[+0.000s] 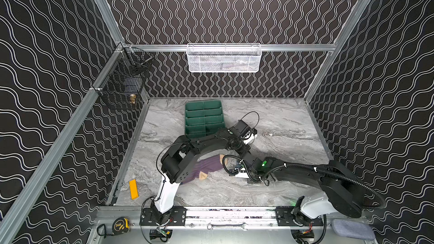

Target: Roll the socks

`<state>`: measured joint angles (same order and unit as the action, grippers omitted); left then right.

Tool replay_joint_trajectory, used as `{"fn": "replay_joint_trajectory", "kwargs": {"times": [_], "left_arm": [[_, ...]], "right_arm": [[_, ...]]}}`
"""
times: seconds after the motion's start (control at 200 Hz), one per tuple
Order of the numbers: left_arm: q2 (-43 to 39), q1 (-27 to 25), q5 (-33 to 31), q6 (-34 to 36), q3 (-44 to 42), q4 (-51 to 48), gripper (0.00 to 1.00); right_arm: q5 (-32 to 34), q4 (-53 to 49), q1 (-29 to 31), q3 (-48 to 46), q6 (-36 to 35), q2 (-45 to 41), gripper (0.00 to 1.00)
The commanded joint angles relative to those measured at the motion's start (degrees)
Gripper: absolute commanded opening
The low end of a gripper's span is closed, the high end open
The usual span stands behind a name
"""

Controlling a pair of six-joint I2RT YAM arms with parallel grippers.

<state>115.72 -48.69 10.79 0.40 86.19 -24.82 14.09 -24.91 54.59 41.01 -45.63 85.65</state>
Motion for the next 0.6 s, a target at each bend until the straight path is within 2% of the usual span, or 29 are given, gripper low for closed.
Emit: {"fn": "replay_joint_trajectory", "kwargs": {"times": [0.0, 0.125, 0.195, 0.275, 0.32, 0.42, 0.536, 0.596], "left_arm": [[-3.9, 0.5, 0.0, 2.3, -1.5, 0.4, 0.31], [-14.1, 2.1, -3.9, 4.7, -3.3, 3.0, 0.39], [-22.1, 2.9, -8.9, 7.2, -5.4, 6.0, 0.42], [-32.5, 3.2, -15.5, 12.0, -10.0, 11.4, 0.5], [-38.3, 3.2, -17.2, 14.9, -12.7, 13.9, 0.56], [-48.2, 3.3, -10.9, 23.6, -16.5, 12.8, 0.63], [-53.9, 2.8, 1.8, 31.3, -17.5, 2.7, 0.68], [-55.8, 1.1, 3.2, 33.8, -19.6, 0.1, 0.68]], "right_arm": [[-13.0, -13.9, -0.6, -1.4, 1.0, 1.7, 0.0], [-13.6, -14.8, -2.0, -0.1, 0.9, 2.0, 0.0], [-14.7, -16.5, -3.0, 1.3, 1.0, 3.3, 0.0], [-16.3, -18.4, -4.1, 3.7, 1.5, 5.6, 0.0], [-17.4, -19.3, -4.6, 5.0, 1.7, 7.0, 0.0], [-18.0, -19.7, -5.7, 7.0, 2.5, 9.6, 0.0], [-16.9, -19.0, -6.9, 8.0, 2.4, 11.3, 0.0], [-15.8, -18.3, -7.6, 8.3, 2.3, 11.9, 0.0]]}}
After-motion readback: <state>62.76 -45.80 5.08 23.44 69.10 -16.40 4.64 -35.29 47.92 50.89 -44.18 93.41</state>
